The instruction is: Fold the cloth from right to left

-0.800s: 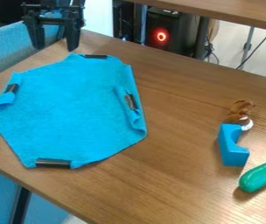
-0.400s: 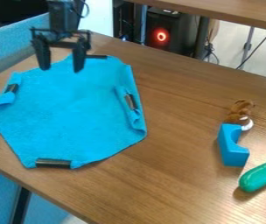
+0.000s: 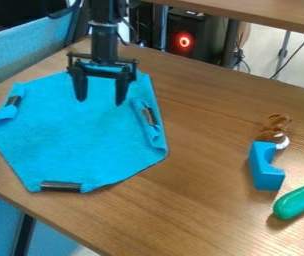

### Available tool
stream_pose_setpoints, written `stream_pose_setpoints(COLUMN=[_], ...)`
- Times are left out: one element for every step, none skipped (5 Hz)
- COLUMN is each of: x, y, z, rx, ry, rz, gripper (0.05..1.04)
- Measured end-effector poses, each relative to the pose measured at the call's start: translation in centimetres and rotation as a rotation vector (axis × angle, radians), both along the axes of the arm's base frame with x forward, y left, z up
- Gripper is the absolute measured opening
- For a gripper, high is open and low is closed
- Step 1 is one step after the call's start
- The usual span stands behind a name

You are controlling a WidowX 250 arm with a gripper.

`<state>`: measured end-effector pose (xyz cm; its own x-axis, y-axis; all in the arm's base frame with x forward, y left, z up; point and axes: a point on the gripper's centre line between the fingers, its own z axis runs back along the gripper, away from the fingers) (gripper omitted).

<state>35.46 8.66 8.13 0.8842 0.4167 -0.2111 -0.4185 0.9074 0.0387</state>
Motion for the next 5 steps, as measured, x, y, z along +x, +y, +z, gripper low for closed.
stream_pose_setpoints(x=[0.8, 1.5, 2.2, 2.9, 3.5], y=[-1.9, -3.2, -4.4, -5.2, -5.6], z=[1.0, 1.2, 1.2, 1.1, 0.9], rx=[-0.002, -0.006, 0.001, 0.015, 0.025], ry=[-0.053, -0.082, -0.117, -0.153, -0.178], rz=[0.004, 0.013, 0.021, 0.023, 0.041], gripper=[1.0, 1.0, 0.994, 0.973, 0.97])
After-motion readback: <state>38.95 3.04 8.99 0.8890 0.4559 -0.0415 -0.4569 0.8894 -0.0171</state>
